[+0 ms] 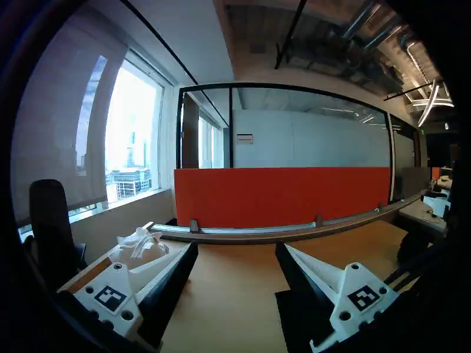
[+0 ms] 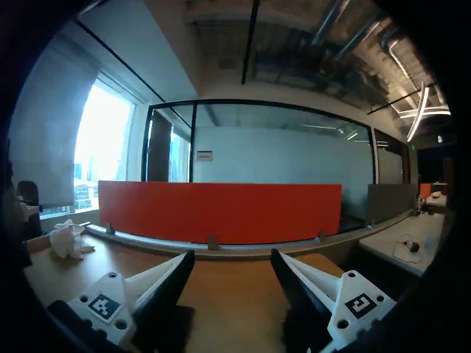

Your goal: Fold towel

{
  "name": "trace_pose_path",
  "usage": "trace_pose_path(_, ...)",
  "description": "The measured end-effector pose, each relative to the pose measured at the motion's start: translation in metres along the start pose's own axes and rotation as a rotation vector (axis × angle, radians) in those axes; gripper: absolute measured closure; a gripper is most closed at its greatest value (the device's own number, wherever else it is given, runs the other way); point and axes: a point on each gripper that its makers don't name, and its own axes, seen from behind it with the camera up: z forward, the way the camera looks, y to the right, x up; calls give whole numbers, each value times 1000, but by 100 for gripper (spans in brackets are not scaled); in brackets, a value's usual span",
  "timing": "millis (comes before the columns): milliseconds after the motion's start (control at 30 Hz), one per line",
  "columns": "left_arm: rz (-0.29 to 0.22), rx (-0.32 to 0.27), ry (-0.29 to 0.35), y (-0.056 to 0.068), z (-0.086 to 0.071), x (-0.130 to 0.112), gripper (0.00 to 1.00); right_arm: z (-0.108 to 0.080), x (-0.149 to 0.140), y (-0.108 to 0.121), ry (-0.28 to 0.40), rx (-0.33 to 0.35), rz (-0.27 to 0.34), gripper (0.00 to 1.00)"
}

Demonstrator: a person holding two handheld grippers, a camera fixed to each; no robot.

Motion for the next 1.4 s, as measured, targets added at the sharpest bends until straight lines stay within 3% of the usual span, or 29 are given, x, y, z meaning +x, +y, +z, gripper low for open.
trace_pose_path(367,27,-35,-38,12,-3,32,2,0,33,-10,-9,24,-4,0)
trace_pose_path(667,72,-144,-77,33,-7,39,2,-10,30,-40,-70,161,-69,0)
trace_pose_path(1067,143,-397,-191,80,-19,18,2,-34,-1,-100,-231,443,-123,0)
trace_pose_path(1400,183,-475,-252,97,-26,-11,2,-42,-20,-116,-303,527,-171,0)
